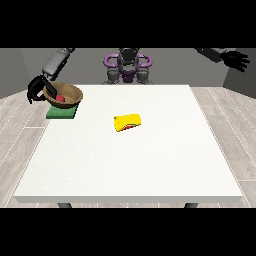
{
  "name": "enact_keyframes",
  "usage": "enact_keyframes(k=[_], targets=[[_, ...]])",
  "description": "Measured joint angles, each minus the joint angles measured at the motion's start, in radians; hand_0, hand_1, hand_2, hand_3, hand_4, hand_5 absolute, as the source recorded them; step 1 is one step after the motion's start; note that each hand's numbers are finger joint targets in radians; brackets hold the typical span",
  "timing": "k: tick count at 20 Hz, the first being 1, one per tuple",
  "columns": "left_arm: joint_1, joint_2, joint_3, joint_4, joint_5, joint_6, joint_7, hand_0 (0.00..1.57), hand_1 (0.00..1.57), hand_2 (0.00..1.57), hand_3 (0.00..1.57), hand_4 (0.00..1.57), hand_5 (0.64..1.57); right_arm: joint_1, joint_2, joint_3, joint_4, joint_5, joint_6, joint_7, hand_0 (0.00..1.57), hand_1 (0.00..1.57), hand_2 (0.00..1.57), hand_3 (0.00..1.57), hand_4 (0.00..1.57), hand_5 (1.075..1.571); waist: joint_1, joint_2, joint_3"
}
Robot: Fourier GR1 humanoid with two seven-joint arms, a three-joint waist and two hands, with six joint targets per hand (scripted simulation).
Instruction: Pick the cup and pour the ball into the bowl, then pick the bowl and place it on the pad
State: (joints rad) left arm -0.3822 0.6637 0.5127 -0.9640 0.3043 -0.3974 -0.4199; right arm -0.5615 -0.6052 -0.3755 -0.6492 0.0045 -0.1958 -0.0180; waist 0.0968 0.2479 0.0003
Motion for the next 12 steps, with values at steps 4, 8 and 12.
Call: enact_keyframes(k=[4,8,12], targets=[[-0.013,0.022,0.01,-0.007,0.016,-0.01,0.007,0.0,0.0,0.0,0.0,1.18,1.552,-0.022,-0.023,-0.017,0.054,-0.008,0.013,-0.001,0.32,0.32,0.48,0.73,0.0,1.495,0.011,0.025,0.0002],[-0.004,0.022,0.002,-0.014,0.015,-0.011,0.019,0.0,0.0,0.0,0.0,1.16,1.547,-0.039,-0.031,-0.014,0.085,-0.013,0.047,0.004,0.0,0.0,0.14,0.09,0.0,1.37,0.012,0.007,0.0002],[-0.012,-0.059,-0.074,-0.111,-0.005,0.047,0.103,0.0,0.0,0.0,0.0,0.9,1.559,-0.059,-0.04,-0.001,0.119,-0.001,0.06,0.035,0.0,0.0,0.0,0.0,0.0,1.354,0.013,-0.066,0.0014]])
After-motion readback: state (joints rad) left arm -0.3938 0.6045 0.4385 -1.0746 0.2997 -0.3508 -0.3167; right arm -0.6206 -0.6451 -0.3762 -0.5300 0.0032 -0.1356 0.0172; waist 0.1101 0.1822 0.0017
